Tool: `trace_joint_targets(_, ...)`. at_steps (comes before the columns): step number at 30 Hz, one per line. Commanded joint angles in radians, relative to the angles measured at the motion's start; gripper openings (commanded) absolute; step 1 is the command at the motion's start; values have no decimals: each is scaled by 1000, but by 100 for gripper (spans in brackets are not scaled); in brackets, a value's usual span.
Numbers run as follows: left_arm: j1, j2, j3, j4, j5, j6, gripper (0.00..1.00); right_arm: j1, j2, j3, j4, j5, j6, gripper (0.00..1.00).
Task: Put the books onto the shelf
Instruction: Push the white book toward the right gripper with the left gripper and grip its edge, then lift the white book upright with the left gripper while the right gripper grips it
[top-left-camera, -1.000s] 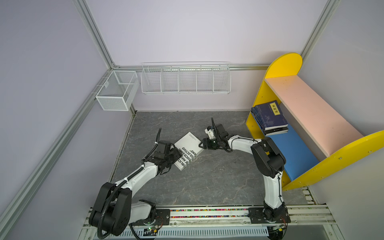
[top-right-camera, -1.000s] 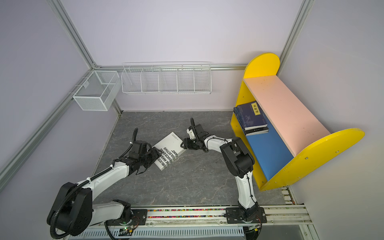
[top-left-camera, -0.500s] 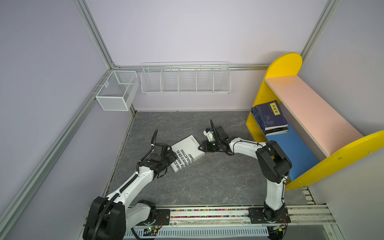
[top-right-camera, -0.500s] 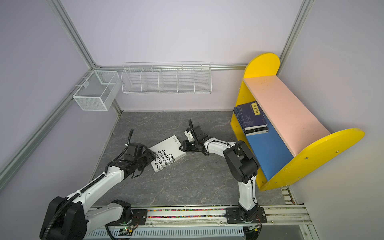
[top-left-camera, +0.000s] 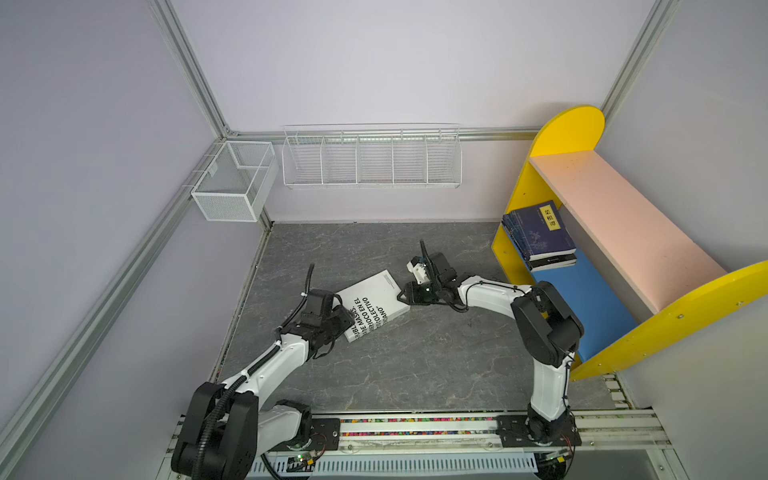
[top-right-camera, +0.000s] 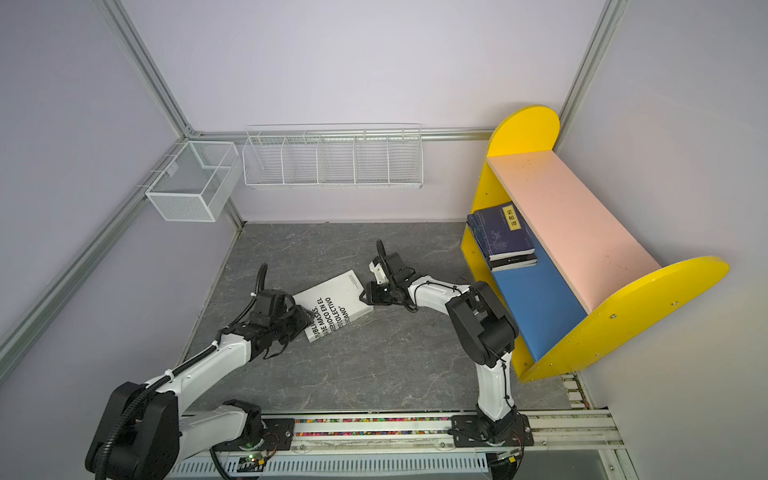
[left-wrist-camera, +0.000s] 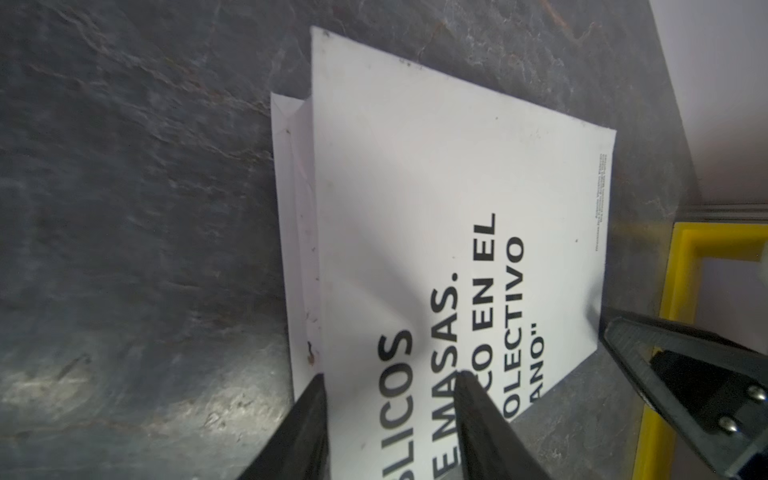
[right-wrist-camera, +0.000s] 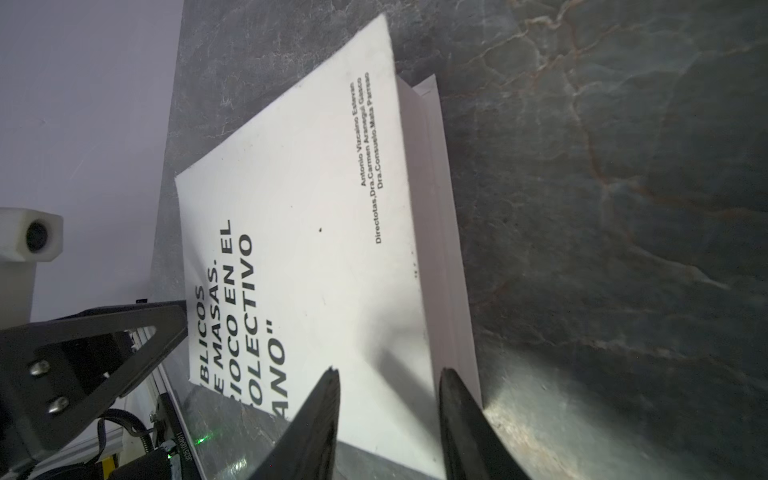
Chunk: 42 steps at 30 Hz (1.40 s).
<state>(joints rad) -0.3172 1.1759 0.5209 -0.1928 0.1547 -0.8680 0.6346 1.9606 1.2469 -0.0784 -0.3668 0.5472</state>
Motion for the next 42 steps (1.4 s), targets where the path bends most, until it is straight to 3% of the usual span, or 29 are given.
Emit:
trace_joint_targets(1,-4,-46,-18,121,81,-5,40,14,0,-9,-1,-30,-2,42)
trace_joint_targets(11,-4,-103,-68,241,130,-57,16,0,62,90,-28,-87,-47,42)
trace_joint_targets(19,-4,-155,-75,291,145,-115,0,-44,47,62,27,-119,-6,46)
trace_joint_targets(23,-4,-166,-64,319,167,-138,0,-76,17,37,71,-142,28,52)
trace_joint_targets(28,-2,-161,9,266,211,-87,0,-148,-43,-28,205,-235,124,70)
trace_joint_targets(35,30,-115,221,119,368,40,0,-271,-187,-110,246,-332,168,81)
trace_joint_targets(39,68,-91,299,119,482,44,0,-317,-274,-191,321,-409,244,97)
trace_joint_targets(40,75,-84,310,131,511,39,0,-323,-292,-214,371,-437,277,99)
trace_joint_targets(42,90,-67,336,156,572,23,0,-330,-329,-259,471,-489,342,90)
